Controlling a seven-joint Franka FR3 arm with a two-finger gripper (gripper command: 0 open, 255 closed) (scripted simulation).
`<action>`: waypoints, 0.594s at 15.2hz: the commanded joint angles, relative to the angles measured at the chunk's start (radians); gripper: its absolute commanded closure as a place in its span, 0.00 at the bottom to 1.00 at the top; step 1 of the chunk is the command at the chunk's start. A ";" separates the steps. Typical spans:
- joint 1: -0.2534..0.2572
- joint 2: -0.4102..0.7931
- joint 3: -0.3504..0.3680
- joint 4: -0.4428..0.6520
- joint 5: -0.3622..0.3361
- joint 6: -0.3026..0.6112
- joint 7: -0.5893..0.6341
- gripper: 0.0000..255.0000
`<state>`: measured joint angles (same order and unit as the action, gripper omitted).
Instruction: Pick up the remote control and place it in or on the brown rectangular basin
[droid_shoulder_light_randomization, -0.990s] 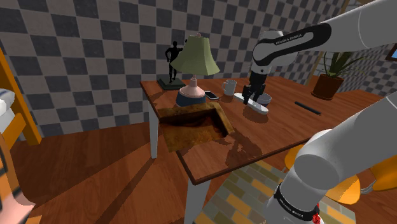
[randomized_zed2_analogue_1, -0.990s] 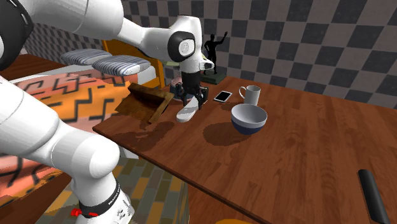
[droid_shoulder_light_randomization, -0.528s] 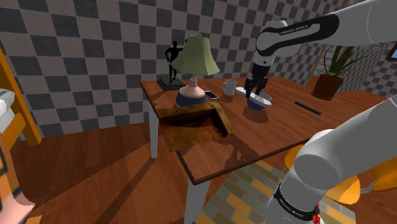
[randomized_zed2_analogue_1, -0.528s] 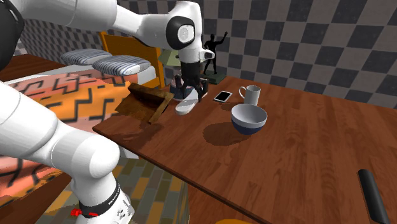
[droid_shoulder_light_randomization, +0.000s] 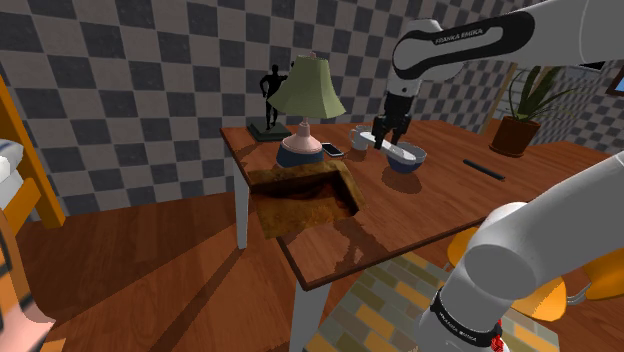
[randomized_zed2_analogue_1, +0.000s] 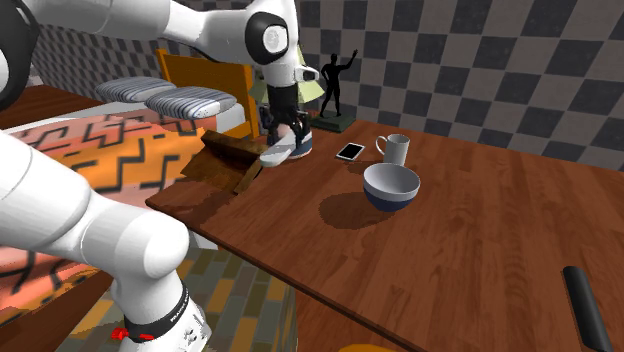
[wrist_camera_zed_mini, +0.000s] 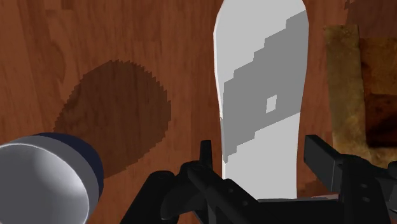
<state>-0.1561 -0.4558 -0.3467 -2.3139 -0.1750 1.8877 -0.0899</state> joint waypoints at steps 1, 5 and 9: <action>0.019 -0.003 0.038 -0.008 0.015 0.000 0.051 1.00; 0.061 0.013 0.109 0.000 0.050 -0.001 0.146 1.00; 0.104 0.046 0.176 0.026 0.085 0.000 0.237 1.00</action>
<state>-0.0665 -0.4243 -0.1922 -2.3014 -0.1025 1.8889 0.1165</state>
